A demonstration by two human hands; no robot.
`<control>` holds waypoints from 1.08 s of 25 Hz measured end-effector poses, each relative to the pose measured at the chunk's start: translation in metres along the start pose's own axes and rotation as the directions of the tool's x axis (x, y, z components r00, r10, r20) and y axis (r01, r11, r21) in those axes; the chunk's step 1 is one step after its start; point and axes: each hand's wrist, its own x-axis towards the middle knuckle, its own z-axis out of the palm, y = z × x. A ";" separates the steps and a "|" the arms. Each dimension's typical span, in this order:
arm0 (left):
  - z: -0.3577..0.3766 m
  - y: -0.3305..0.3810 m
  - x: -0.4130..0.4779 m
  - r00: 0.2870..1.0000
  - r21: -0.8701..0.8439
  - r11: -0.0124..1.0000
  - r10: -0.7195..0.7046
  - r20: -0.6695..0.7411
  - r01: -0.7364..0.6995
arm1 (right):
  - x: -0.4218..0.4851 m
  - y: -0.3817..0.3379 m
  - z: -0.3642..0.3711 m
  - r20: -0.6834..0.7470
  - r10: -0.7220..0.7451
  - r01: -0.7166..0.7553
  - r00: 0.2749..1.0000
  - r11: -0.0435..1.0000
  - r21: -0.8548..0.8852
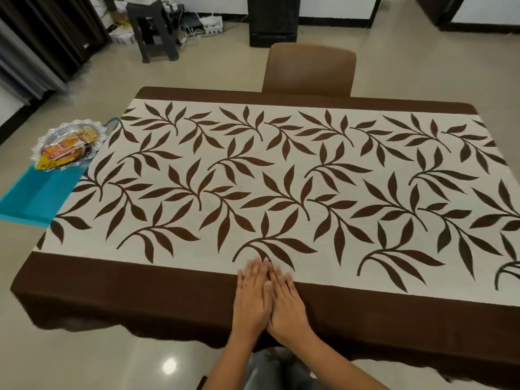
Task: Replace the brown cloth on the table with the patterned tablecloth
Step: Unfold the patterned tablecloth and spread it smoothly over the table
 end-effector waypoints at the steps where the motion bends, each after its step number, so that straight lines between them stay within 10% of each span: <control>1: 0.001 0.000 -0.002 1.000 -0.007 1.000 0.010 -0.001 -0.010 | -0.002 0.000 0.001 0.010 0.005 -0.005 1.000 1.000 0.004; 14: 0.010 -0.002 0.000 1.000 0.259 0.966 -0.007 0.008 0.005 | -0.063 0.077 -0.019 -0.035 0.242 -0.241 0.970 0.970 0.033; 20: 0.046 0.065 -0.007 0.969 0.201 0.948 0.234 0.084 -0.246 | -0.060 0.078 -0.021 -0.049 0.196 -0.194 0.979 0.980 0.047; 27: 0.059 0.077 -0.010 0.995 0.243 0.966 0.084 0.045 -0.092 | -0.102 0.150 -0.033 -0.071 0.239 -0.238 0.968 0.971 0.028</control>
